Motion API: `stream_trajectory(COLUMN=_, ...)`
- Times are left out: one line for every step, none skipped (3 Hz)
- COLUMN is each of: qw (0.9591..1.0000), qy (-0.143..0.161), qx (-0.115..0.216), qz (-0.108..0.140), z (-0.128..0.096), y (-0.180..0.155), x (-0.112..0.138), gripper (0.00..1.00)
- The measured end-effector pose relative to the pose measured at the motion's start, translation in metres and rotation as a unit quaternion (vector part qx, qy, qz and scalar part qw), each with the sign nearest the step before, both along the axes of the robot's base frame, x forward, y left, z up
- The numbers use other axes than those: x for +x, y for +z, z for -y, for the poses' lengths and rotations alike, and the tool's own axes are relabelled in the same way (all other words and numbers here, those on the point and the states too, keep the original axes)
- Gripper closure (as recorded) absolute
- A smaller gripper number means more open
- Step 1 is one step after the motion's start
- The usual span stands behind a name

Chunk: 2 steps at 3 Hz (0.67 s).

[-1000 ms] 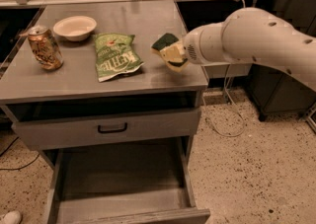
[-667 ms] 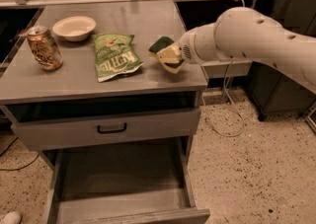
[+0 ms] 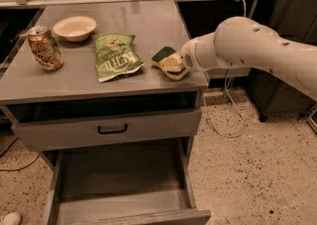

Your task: Pick sponge from middle drawer and place on counter

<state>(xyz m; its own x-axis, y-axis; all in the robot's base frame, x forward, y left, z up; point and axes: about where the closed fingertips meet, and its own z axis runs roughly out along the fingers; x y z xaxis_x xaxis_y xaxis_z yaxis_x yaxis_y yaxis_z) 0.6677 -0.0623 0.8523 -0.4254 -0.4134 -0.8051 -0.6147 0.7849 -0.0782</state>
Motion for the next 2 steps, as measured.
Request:
stream_trajectory(qw=1.0000, qy=0.000, qx=0.000, qz=0.000, z=0.0000, y=0.0000, x=0.0000, gripper=0.81)
stream_trajectory(qw=1.0000, qy=0.000, qx=0.000, qz=0.000, z=-0.0001, y=0.0000, x=0.0000, gripper=0.58)
